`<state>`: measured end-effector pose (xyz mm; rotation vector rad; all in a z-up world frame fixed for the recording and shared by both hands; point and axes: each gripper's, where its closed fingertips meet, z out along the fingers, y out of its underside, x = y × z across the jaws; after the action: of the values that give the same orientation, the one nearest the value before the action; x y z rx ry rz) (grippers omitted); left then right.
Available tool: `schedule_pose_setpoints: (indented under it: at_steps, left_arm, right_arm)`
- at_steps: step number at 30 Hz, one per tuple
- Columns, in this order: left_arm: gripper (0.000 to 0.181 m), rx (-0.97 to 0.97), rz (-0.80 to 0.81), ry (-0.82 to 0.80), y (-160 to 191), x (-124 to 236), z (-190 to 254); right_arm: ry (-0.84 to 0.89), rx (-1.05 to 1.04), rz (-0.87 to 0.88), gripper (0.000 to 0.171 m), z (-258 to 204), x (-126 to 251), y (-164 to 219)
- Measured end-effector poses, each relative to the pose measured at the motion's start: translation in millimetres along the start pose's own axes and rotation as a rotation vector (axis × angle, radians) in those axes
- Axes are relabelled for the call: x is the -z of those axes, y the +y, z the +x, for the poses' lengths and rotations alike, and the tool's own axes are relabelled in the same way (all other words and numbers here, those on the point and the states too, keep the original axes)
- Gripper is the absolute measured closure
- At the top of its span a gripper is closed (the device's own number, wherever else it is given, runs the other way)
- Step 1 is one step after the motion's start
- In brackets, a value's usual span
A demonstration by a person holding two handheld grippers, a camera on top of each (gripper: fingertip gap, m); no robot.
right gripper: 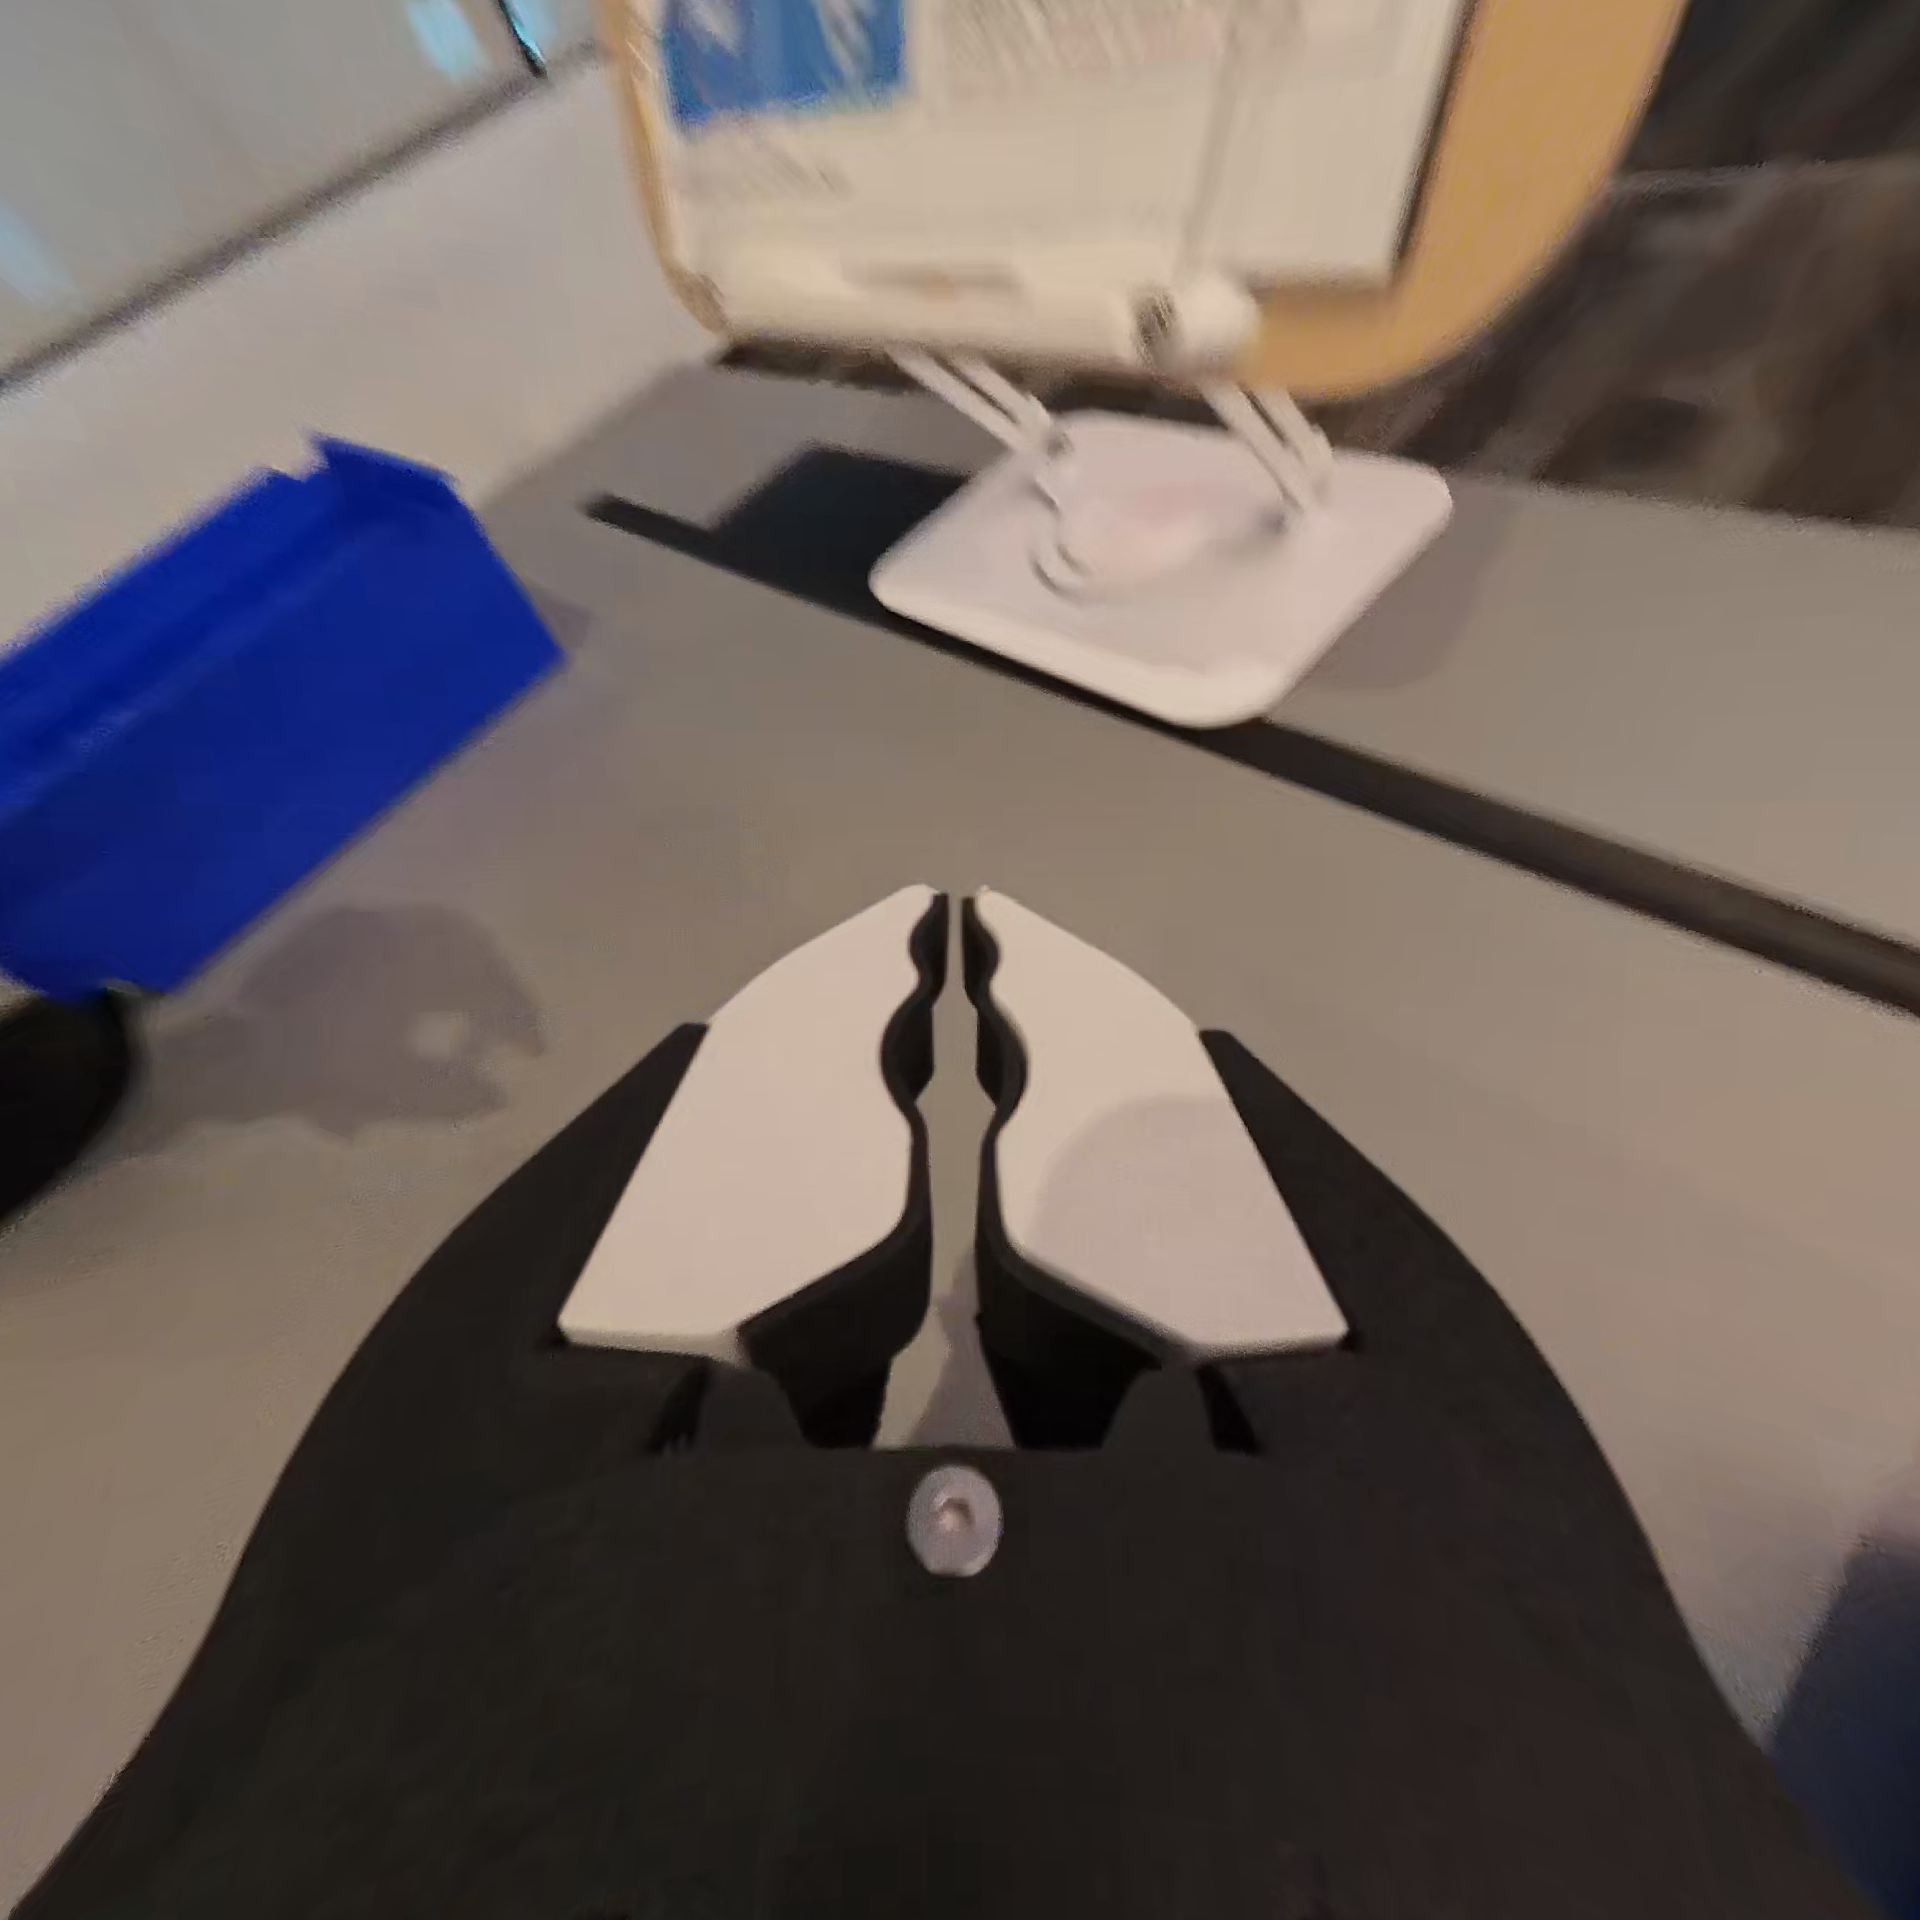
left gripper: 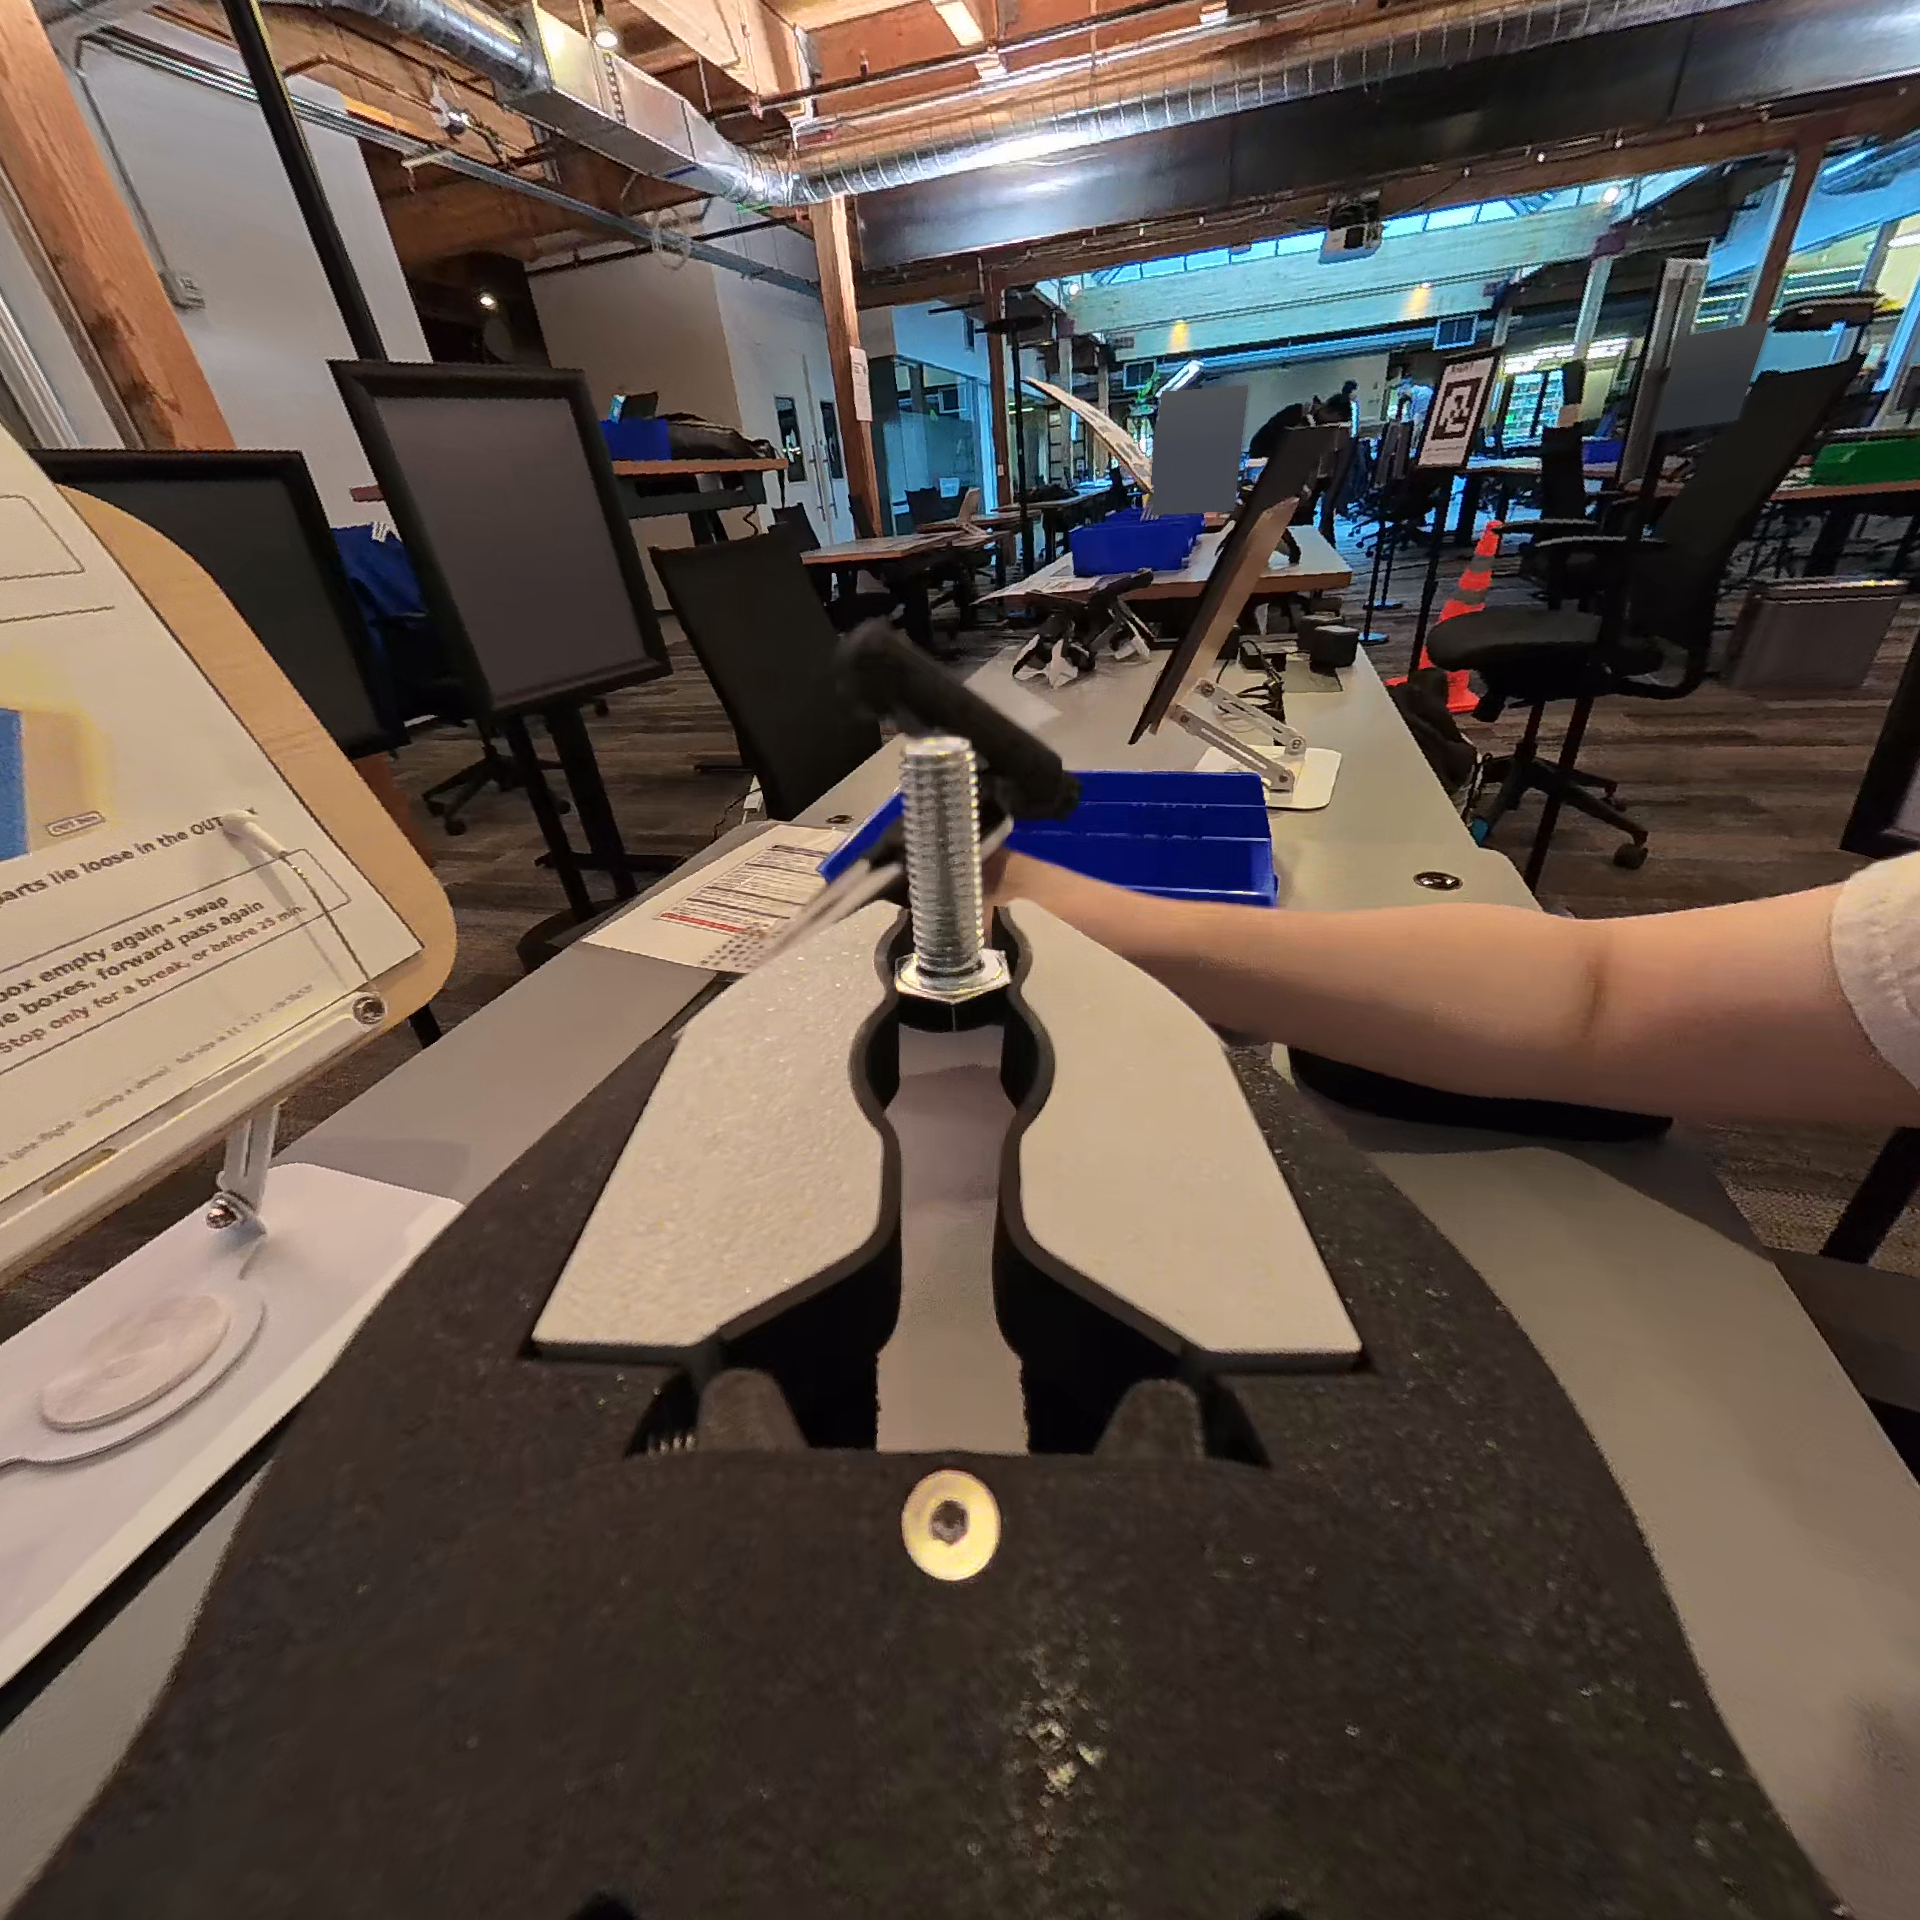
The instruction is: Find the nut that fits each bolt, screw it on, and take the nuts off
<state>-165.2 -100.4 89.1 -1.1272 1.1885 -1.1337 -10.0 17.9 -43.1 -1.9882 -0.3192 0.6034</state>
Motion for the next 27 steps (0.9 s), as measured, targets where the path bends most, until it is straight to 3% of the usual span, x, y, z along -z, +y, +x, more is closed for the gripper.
schedule_pose_setpoints:
  at_steps: [4, 10, 13, 16, 19, 22, 27]
  left_arm:
    - [0.167, 0.007, -0.016, -0.016, 3, -2, -1]
    - [0.167, -0.026, -0.033, -0.027, -2, -1, 3]
    - [0.168, -0.035, -0.045, -0.019, -3, -2, 6]
    - [0.168, -0.058, -0.072, -0.025, -1, -3, 8]
    - [0.167, -0.07, -0.079, -0.022, -2, -1, 9]
    - [0.167, -0.054, -0.081, -0.002, -3, -1, 11]
    - [0.167, -0.048, -0.116, 0.023, 3, -5, 14]
  right_arm:
    - [0.114, -0.04, -0.003, 0.171, 19, -25, 35]
    - [0.359, 0.351, -0.095, 0.171, 27, -31, 34]
    - [0.25, 0.367, -0.095, 0.171, 6, -32, 27]
    - [-0.117, 0.453, -0.161, 0.171, -57, -25, 27]
    - [-0.441, 0.599, -0.329, 0.168, -117, 17, 46]
    - [-0.523, 0.694, -0.485, 0.166, -134, 63, 77]
    - [-0.403, 0.733, -0.794, 0.156, -110, 133, 156]
